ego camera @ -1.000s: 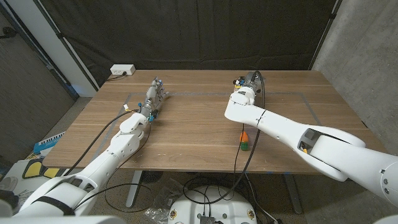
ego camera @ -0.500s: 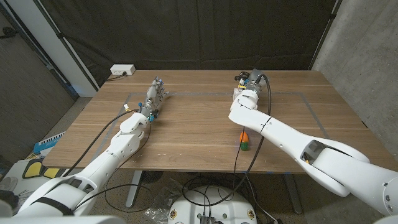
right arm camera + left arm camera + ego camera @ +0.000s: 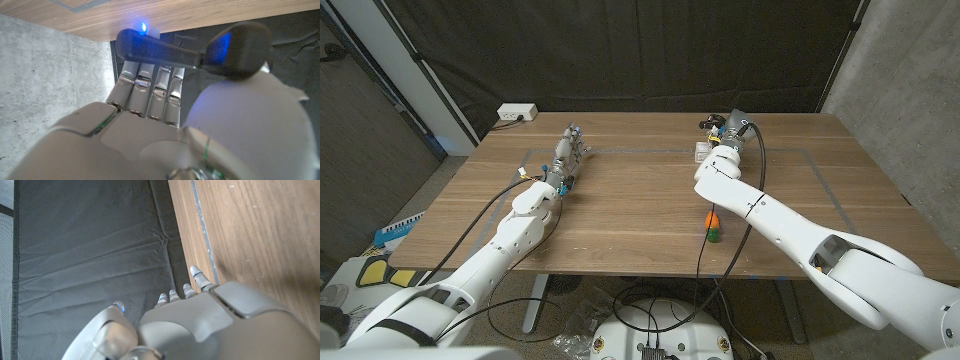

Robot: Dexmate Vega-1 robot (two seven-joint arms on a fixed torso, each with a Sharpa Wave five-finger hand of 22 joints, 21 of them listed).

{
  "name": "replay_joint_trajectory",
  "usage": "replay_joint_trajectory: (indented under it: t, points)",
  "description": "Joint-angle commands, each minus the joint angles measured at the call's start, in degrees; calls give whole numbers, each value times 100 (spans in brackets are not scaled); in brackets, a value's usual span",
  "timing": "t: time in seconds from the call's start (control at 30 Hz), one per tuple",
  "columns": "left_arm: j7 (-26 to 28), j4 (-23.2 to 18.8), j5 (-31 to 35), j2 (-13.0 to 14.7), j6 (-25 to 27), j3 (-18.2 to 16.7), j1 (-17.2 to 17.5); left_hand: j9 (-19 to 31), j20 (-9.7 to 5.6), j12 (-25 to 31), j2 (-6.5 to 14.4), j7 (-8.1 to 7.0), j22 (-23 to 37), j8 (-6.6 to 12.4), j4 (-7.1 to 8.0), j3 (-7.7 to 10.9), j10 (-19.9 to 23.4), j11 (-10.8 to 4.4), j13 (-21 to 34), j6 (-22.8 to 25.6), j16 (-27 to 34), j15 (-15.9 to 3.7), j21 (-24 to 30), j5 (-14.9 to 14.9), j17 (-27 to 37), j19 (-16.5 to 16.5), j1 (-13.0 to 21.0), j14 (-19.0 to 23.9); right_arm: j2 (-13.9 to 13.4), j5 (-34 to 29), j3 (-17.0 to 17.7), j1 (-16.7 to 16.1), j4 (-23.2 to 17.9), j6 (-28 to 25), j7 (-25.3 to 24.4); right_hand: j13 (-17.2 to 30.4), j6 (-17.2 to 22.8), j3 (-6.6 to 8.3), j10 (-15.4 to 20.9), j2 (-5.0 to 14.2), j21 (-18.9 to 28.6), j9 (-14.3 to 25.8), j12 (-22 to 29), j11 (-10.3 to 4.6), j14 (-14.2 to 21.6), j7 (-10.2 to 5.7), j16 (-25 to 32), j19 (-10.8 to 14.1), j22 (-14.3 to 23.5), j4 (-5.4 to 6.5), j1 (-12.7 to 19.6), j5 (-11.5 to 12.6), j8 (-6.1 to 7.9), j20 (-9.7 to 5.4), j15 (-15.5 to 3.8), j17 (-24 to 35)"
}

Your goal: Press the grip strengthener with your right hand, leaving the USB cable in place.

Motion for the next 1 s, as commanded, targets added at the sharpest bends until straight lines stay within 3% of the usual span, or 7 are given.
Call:
replay_joint_trajectory:
  t: [0.03,0.13,0.23,0.47,0.67,1.0]
  points:
    - [3,-22,-13,9,-35,-15,24,17,-368,22,276,-42,24,41,-6,-13,-1586,63,29,-1367,0,-278,-30,33,24,-1892,10,-1740,-88,147,236,-183,-193,340,-82,-118,37,-44,544,1625,288,66,-20,-328,1812,109,390,604,85,29,1737,-10,48,-1144,-1815,-158]
    - [4,-29,-7,16,-49,-17,30,17,-370,22,277,-42,24,44,-5,-13,-1586,64,29,-1358,0,-276,-33,34,24,-1891,9,-1742,-112,147,251,-206,-209,432,-109,-217,111,-56,621,1696,433,95,-72,-240,2047,181,376,761,77,52,1822,-5,72,-1140,-1810,-269]
    - [8,-42,-7,23,-51,-21,36,17,-373,23,277,-41,25,43,-4,-14,-1584,62,29,-1357,0,-278,-37,35,24,-1892,9,-1743,-147,155,254,-213,-248,472,-85,-358,376,-83,936,1756,569,74,-47,-165,2236,271,464,990,20,81,1885,-17,120,-1140,-1801,-325]
    - [15,-68,-13,35,-47,-29,50,18,-377,24,279,-40,25,44,-2,-16,-1584,64,30,-1348,1,-277,-45,37,24,-1886,6,-1743,-249,189,268,-242,-322,651,-1,-700,1090,-104,1452,1869,741,-82,-75,-37,2302,369,907,1341,-201,75,2098,-59,182,-1171,-1778,-362]
    - [21,-99,-14,49,-43,-34,64,19,-380,25,279,-39,26,45,0,-18,-1584,71,30,-1337,2,-279,-54,39,24,-1883,4,-1742,-317,128,275,-300,-353,857,-67,-813,1321,-115,1573,1881,807,-137,-122,-13,2306,330,1125,1478,-317,67,2198,-93,177,-1173,-1769,-386]
    - [58,-204,10,93,-19,-34,93,20,-379,25,281,-37,27,47,2,-21,-1584,70,30,-1320,3,-277,-66,42,24,-1875,0,-1741,-551,32,270,-392,-465,1260,34,-872,1366,-133,1578,1888,906,-114,-207,67,2318,278,1373,1676,-442,65,2301,-114,139,-1177,-1760,-401]
